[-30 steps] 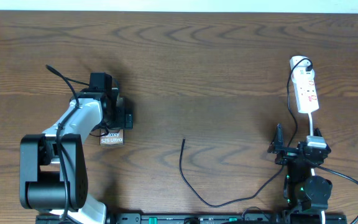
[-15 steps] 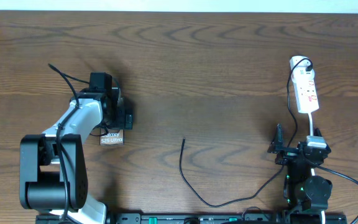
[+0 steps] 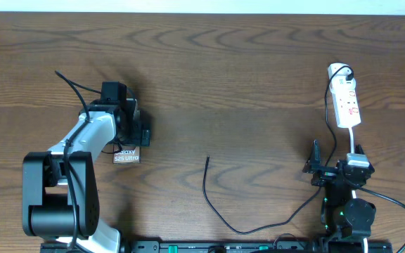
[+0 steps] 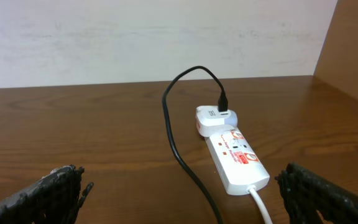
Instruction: Plug charger to phone and switch on socket
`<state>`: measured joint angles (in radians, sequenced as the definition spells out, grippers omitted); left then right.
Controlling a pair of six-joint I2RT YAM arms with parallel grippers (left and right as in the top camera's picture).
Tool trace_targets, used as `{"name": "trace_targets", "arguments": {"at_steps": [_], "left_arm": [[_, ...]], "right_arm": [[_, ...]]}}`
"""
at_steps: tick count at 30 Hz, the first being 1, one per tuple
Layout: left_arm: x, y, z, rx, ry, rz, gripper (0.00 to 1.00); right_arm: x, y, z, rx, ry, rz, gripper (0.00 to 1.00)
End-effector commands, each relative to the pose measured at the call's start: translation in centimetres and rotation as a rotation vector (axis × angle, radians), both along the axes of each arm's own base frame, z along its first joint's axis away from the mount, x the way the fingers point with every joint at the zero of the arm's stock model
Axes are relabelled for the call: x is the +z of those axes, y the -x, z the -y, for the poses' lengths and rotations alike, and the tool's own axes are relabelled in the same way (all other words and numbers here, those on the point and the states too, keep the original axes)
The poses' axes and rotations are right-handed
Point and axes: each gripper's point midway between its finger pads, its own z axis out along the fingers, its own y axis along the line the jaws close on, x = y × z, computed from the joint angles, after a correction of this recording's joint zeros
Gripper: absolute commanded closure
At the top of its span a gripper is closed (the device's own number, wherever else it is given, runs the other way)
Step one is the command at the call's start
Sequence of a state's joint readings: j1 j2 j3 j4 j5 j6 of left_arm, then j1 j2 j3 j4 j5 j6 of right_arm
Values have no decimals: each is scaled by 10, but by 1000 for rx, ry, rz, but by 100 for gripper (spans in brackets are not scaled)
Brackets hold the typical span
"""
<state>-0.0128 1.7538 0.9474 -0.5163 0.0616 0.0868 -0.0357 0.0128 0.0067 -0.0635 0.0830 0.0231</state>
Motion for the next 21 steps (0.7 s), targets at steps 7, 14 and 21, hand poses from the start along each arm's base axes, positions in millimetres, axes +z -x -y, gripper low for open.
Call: {"name": "trace_targets", "arguments": {"at_steps": [7, 14, 21], "left_arm": [[-24, 29, -3, -27, -22, -111, 2], [-24, 28, -3, -27, -22, -106, 2], [-24, 27, -3, -27, -22, -104, 6]], "right_arm": [[-1, 0, -1, 2, -13, 0, 1], [-1, 0, -1, 2, -13, 0, 1], [-1, 0, -1, 2, -13, 0, 1]]}}
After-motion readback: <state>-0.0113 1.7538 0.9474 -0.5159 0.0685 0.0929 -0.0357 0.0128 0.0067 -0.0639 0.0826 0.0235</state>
